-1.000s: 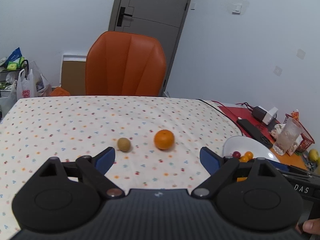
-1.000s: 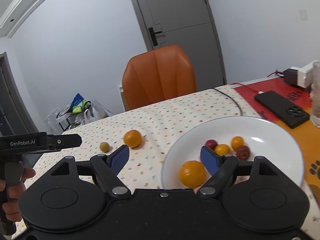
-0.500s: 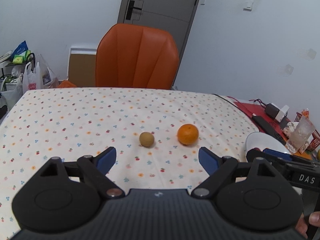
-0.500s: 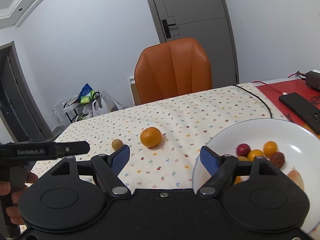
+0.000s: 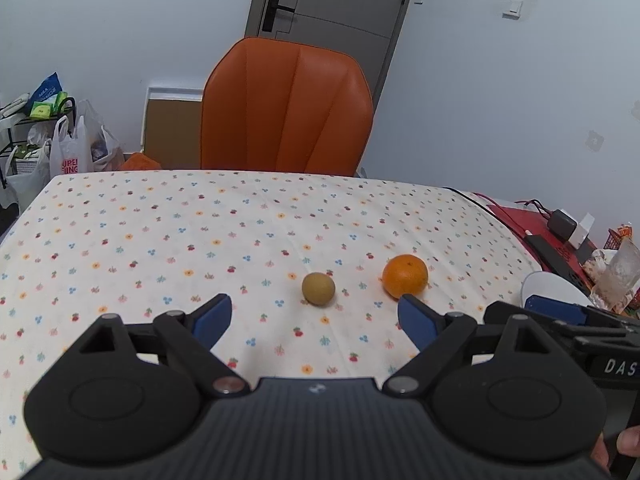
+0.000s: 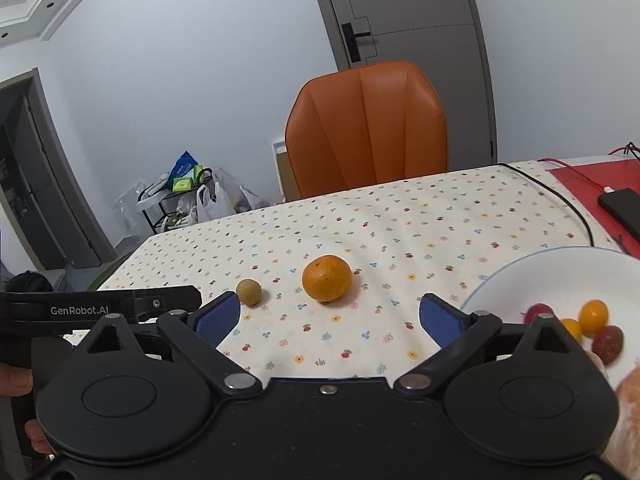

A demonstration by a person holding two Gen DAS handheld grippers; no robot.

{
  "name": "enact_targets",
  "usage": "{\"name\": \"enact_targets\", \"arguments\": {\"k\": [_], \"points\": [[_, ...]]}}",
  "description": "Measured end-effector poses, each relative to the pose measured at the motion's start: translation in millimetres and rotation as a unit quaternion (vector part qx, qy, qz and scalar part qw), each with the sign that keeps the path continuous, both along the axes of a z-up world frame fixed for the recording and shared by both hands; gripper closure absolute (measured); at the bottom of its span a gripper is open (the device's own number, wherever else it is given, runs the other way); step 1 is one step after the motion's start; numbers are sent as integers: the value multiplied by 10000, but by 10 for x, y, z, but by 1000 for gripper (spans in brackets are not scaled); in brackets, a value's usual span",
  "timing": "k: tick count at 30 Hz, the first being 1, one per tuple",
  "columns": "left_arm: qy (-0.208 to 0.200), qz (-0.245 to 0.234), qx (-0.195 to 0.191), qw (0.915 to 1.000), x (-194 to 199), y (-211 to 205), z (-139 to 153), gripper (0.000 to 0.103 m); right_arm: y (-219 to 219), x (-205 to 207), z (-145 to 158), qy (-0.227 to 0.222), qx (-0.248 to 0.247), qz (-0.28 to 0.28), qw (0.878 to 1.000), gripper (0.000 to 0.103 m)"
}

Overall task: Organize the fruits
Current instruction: 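Withdraw both open tools from the plate toward the orange and yellow-green fruit, then grasp the yellow-green fruit with the left tool while the right grasps the orange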

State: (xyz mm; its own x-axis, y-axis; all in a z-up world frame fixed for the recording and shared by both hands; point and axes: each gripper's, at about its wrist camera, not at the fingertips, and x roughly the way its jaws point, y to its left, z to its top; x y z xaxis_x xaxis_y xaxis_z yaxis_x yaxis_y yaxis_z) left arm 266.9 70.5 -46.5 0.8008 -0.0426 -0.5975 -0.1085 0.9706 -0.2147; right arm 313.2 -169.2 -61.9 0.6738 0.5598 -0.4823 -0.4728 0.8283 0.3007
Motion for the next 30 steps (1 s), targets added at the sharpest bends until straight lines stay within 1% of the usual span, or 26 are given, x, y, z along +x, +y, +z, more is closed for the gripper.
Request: {"name": "enact_targets", "arguments": {"k": [5, 7, 8, 10, 12, 15, 23, 25, 26, 27, 28, 30], "points": [[13, -5, -13, 10000, 134, -10, -36, 14, 63, 117, -34, 87, -14, 48, 9999, 7], [16, -19, -39, 10000, 190, -12, -63, 15, 88, 166, -51, 120, -49, 76, 9999, 9], [27, -30, -36, 10000, 220, -13, -80, 16, 100, 192, -59, 140, -64, 99, 9998, 13], [58, -56, -25, 10000, 277, -21, -119, 21, 130, 246, -74, 176, -93, 132, 9997, 18], [95, -78, -37, 9999, 334, -24, -158, 28, 157, 299, -85, 200, -111, 159, 9996, 25], [140, -85, -26, 9999, 411, -27, -213, 36, 199, 371, -115, 250, -153, 195, 9994, 31], [309, -151, 63, 9994, 575, -49, -347, 52, 298, 513, -185, 360, -270, 262, 9986, 36], [386, -124, 75, 9992, 611, -43, -388, 63, 329, 535, -193, 351, -318, 272, 9985, 36], [418, -97, 88, 9990, 619, -36, -401, 72, 346, 547, -198, 345, -353, 277, 9984, 36], [393, -86, 118, 9991, 614, -30, -399, 77, 361, 559, -206, 342, -385, 271, 9983, 36], [427, -76, 104, 9990, 615, -16, -395, 79, 373, 571, -214, 350, -405, 259, 9982, 36], [458, 23, 67, 9989, 596, 25, -380, 79, 382, 601, -228, 391, -387, 226, 9982, 36]]}}
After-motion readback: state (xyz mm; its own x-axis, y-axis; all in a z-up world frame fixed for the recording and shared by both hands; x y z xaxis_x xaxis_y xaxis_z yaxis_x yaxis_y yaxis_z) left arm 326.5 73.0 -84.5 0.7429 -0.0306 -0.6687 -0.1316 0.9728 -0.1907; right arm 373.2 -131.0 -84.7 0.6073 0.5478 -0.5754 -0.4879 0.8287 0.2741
